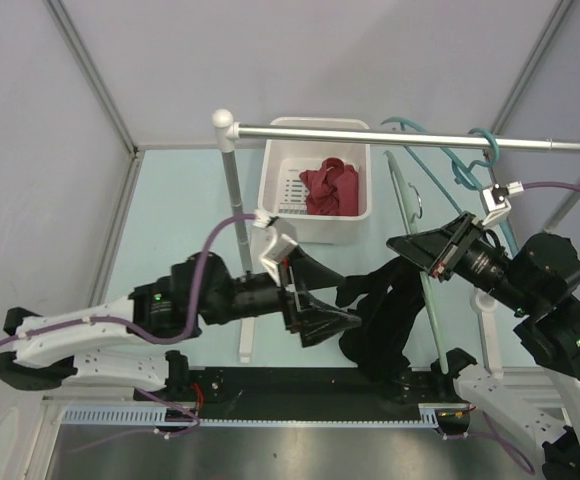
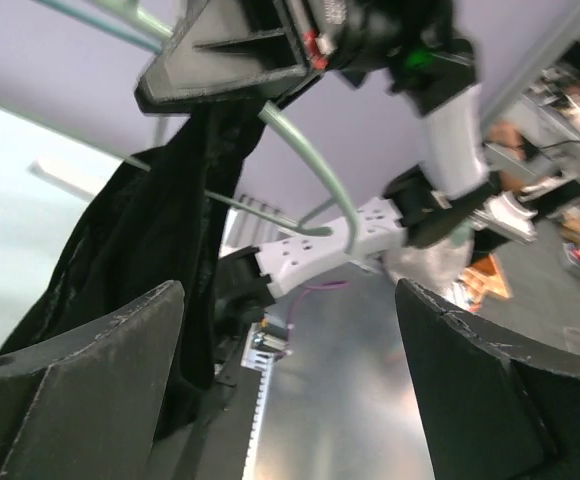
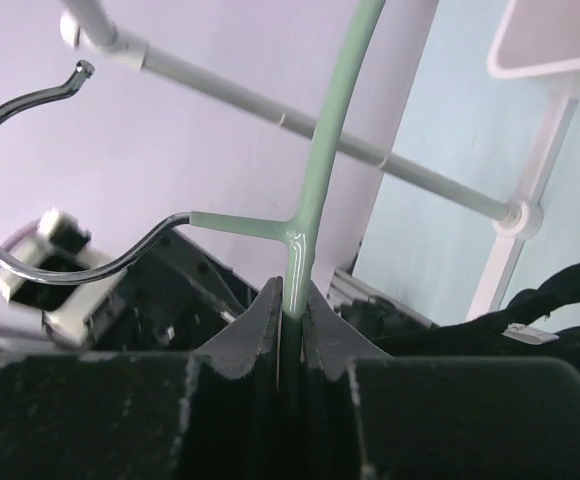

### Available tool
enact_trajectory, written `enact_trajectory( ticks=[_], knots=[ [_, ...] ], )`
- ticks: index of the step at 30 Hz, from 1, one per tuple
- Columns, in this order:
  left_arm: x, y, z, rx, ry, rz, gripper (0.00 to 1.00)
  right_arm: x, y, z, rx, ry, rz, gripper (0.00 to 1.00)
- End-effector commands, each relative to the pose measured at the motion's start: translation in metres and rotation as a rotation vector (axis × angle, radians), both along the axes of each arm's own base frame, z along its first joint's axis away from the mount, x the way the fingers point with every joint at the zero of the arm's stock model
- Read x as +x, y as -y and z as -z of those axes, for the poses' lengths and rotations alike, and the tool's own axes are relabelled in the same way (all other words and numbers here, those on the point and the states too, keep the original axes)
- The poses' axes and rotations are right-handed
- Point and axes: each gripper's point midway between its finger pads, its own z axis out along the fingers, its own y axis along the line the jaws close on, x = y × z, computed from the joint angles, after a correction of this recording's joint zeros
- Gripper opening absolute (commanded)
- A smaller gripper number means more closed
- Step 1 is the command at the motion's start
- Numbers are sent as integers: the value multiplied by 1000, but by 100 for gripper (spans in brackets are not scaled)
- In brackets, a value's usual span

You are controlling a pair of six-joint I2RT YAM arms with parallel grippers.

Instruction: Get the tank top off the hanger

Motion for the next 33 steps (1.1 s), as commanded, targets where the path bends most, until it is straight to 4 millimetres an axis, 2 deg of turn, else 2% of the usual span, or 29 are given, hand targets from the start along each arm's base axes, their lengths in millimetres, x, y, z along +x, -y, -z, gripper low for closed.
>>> enact_trajectory(
  ticks=[1,2,3,4,5,6,7,9,10,15,16,17,19,21,24,27,28,30,31,33],
  knots=[
    [17,26,-22,-5,75,-153,91,18,29,-32,119,36,218,0],
    [13,32,-21,7,80,-158,91,19,34,-33,131,32,242,0],
    [11,48,-8,56,101,-152,91,21,38,-32,141,21,271,0],
    [9,52,-15,48,110,-147,91,24,44,-31,155,10,310,0],
    [2,59,-13,55,121,-130,91,25,45,-32,162,13,318,0],
    [1,69,-4,84,144,-129,91,26,44,-33,168,14,319,0],
    [0,74,-5,88,155,-126,92,27,43,-32,167,7,317,0],
    [3,80,1,115,183,-138,91,32,39,-33,169,6,309,0],
    [5,81,4,125,187,-153,88,26,31,-39,175,28,254,0],
    [10,60,3,123,258,-165,86,18,12,-36,113,75,126,0],
    [14,54,2,128,265,-183,87,9,5,-41,119,116,56,1],
    [21,41,-9,108,249,-205,89,6,0,-37,111,121,22,1],
    [28,28,-10,113,222,-173,91,-7,-7,-36,101,153,-66,1],
    [29,12,-20,88,203,-167,91,-16,-12,-28,71,163,-131,1],
    [27,-3,-26,79,271,-156,92,-37,-14,-26,51,199,-221,1],
    [26,-10,-27,108,364,-127,90,-57,-11,-15,-10,217,-292,1],
    [26,-12,-33,105,390,-120,89,-65,-8,-11,-44,222,-310,1],
    [19,-11,-32,127,477,-56,91,-81,-8,-5,-72,226,-390,1],
    [14,-12,-41,112,509,-28,92,-88,-8,0,-82,208,-423,1],
    [10,-6,-39,138,582,22,94,-104,-7,4,-85,204,-503,1]
  ],
)
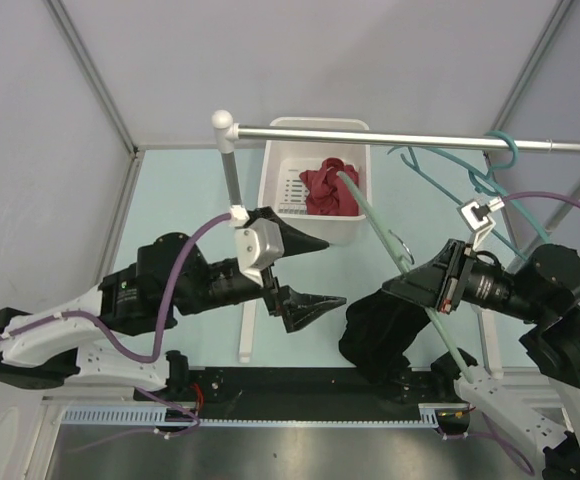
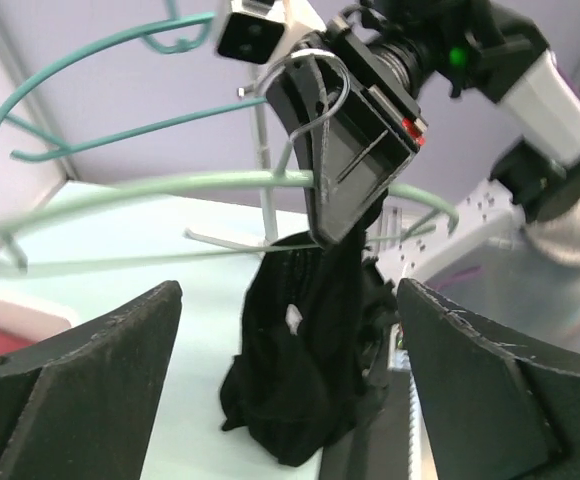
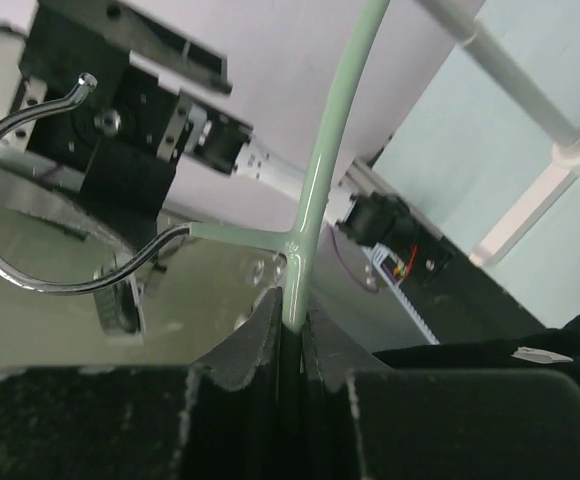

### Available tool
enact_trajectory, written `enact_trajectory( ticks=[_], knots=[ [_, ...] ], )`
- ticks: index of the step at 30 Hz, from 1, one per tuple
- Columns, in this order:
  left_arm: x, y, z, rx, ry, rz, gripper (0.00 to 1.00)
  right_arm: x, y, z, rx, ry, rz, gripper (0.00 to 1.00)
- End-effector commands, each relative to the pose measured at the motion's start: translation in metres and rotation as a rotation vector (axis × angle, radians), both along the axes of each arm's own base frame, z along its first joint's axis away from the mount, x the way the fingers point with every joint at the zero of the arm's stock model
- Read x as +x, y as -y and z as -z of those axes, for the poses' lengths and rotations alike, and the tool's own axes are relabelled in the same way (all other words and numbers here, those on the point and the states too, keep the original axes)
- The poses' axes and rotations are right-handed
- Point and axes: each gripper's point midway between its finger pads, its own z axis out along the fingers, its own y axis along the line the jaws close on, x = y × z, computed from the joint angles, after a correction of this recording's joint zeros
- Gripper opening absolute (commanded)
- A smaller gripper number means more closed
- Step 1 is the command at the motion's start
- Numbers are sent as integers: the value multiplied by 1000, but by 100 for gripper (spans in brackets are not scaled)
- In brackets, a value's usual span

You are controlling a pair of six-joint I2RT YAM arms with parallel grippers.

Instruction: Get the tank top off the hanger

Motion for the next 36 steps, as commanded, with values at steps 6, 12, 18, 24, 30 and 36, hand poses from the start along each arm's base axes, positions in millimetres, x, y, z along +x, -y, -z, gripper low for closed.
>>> enact_trajectory(
  ticks=[6,12,18,24,30,36],
  knots=[
    [-13,24,-4,140,350,171,98,-78,13,-3,-42,128,-316,2],
    [-2,54,29,282,462,194,98,-93,16,-9,-14,183,-384,2],
    [33,74,43,363,465,36,93,-96,13,-9,0,198,-432,2],
    [46,68,50,399,472,-30,54,-91,9,-8,1,239,-462,4],
    [54,48,51,411,466,-80,12,-57,-3,5,-77,248,-396,16],
    [76,31,44,429,489,-193,0,-6,-1,15,-257,264,-184,46]
  ],
)
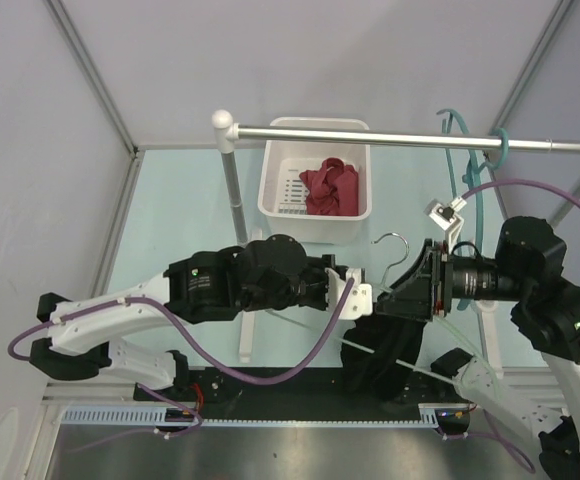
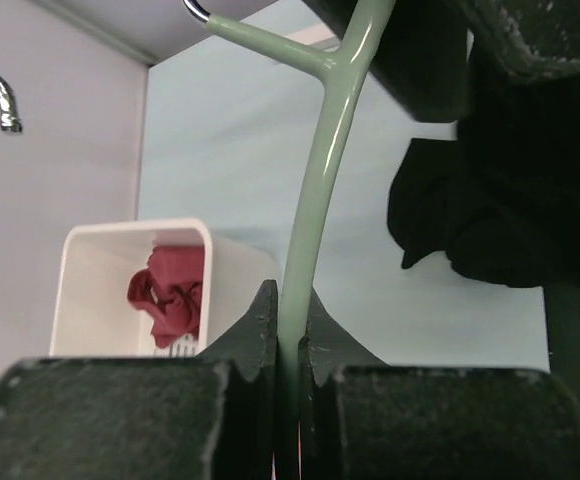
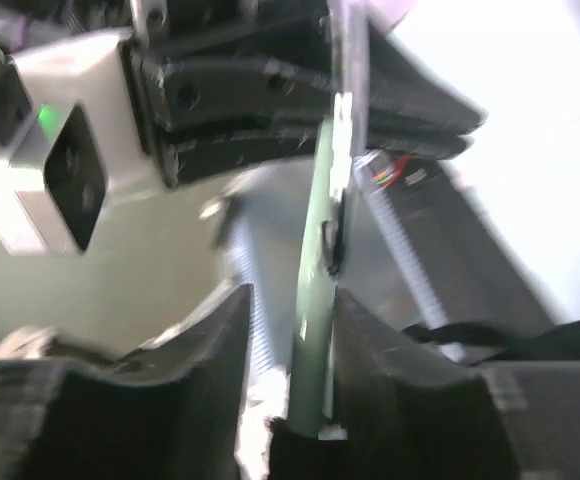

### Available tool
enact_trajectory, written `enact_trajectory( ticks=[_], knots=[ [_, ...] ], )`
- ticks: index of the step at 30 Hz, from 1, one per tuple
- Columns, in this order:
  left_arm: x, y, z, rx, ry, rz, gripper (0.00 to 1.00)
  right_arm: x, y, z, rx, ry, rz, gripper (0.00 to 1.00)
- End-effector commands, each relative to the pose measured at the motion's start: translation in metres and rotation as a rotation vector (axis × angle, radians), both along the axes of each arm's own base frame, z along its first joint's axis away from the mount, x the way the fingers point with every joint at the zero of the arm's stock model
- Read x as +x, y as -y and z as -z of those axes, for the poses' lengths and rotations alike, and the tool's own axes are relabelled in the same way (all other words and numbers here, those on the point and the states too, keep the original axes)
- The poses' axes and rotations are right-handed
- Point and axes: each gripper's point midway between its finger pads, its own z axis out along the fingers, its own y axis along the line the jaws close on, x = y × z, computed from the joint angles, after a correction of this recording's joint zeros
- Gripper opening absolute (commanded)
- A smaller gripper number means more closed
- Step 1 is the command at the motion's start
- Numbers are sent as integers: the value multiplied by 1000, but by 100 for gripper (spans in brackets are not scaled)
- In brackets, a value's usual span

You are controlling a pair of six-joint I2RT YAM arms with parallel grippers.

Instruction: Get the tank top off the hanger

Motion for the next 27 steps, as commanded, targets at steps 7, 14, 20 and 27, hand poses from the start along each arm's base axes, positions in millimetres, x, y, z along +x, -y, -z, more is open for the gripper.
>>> enact_trajectory(
  ticks=[7,14,20,27],
  knots=[
    [59,-18,-79,-262,145,-295,0,52,35,-9,-182,315,334,67],
    [72,-29,-87,-275,214,-354,0,37,60,-14,-183,389,422,95],
    [75,-31,-78,-257,217,-372,0,33,100,-41,-176,441,645,100],
    [76,-34,-70,-243,225,-382,0,29,122,-56,-191,472,741,100]
  ],
)
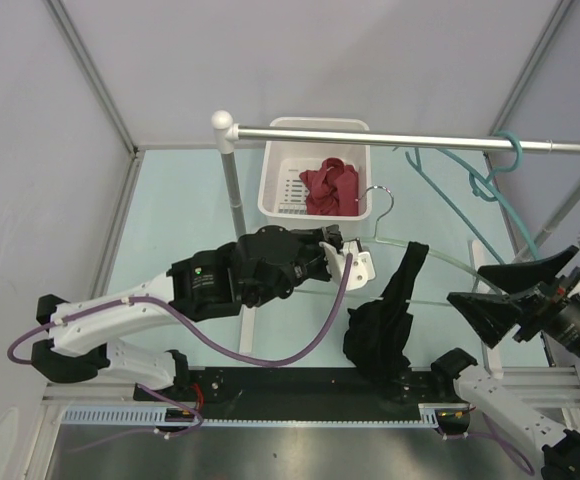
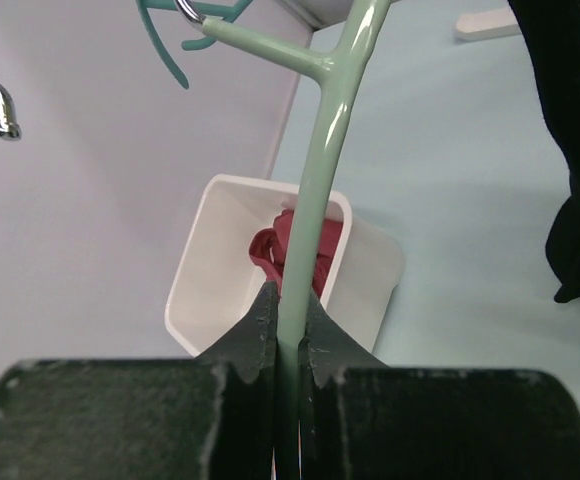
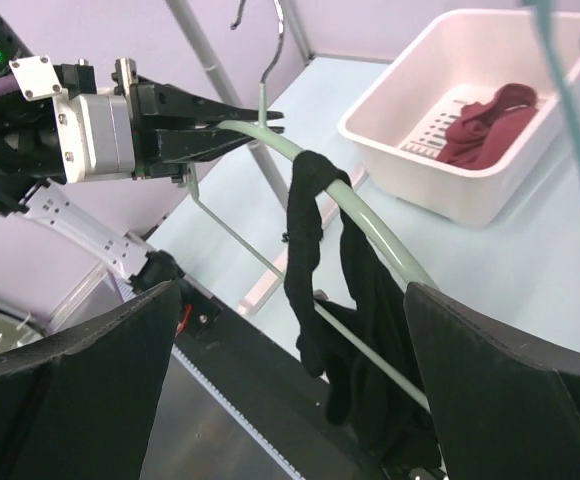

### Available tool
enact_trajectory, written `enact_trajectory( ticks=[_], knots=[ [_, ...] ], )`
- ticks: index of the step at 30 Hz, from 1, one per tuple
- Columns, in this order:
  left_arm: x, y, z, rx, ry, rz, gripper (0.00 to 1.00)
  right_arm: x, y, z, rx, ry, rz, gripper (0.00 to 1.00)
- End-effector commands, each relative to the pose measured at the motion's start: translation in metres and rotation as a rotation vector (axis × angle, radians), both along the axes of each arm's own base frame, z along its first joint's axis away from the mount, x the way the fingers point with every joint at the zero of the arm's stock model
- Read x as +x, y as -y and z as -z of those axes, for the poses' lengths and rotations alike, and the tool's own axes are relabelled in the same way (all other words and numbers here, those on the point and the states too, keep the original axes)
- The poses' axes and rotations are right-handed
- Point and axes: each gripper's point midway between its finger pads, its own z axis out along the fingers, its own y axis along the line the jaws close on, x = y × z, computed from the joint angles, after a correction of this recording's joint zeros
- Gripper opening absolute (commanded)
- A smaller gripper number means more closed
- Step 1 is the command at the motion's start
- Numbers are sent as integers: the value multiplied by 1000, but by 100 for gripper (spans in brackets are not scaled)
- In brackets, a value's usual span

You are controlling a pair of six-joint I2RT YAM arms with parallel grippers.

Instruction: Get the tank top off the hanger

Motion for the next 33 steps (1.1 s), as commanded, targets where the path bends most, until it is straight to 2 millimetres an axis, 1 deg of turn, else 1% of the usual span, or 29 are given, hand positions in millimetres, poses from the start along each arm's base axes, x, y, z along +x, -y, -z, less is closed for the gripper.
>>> enact_trajectory(
  ticks=[1,3,5,6,7,8,9,10,12,13,14,16,18,19,20,21,23,26,31,33],
  knots=[
    [11,-23,-36,-144,33,-89,0,8,15,9,-35,-31,97,100],
    [10,-25,-36,-151,28,-84,0,4,9,9,-31,-29,61,100],
    [9,-27,-37,-160,25,-83,0,0,3,2,-9,-4,21,100],
    [8,-28,-38,-162,25,-82,0,-9,-6,1,2,-1,-52,99],
    [9,-28,-37,-162,22,-82,0,-11,-14,-4,21,16,-90,94],
    [8,-27,-40,-174,18,-78,0,-15,-21,-4,28,10,-135,89],
    [8,-26,-41,-178,17,-75,0,-22,-35,1,29,-17,-234,84],
    [7,-25,-43,-187,14,-69,0,-19,-40,3,32,-27,-239,76],
    [6,-22,-45,-196,9,-65,0,-18,-45,9,25,-44,-260,70],
    [7,-20,-45,-195,8,-62,0,-12,-46,18,13,-67,-241,70],
    [6,-19,-47,-198,9,-62,0,-4,-44,21,9,-72,-197,70],
    [7,-16,-44,-190,7,-65,0,8,-40,30,4,-95,-130,70],
    [8,-15,-44,-191,3,-69,0,22,-34,32,16,-107,-47,70],
    [9,-15,-43,-190,3,-70,0,28,-33,38,20,-124,-29,69],
    [8,-15,-44,-194,-3,-71,0,32,-32,40,32,-135,-9,69],
    [8,-15,-44,-197,-4,-70,0,35,-33,39,42,-128,-8,66],
    [7,-14,-47,-208,-11,-64,0,38,-40,46,62,-160,-36,65],
    [6,-13,-48,-214,-17,-58,0,44,-43,47,73,-164,-43,58],
    [4,-4,-46,-223,-40,-39,0,50,-47,46,98,-161,-59,56],
    [3,1,-45,-223,-49,-31,0,52,-51,47,111,-166,-75,51]
  ],
)
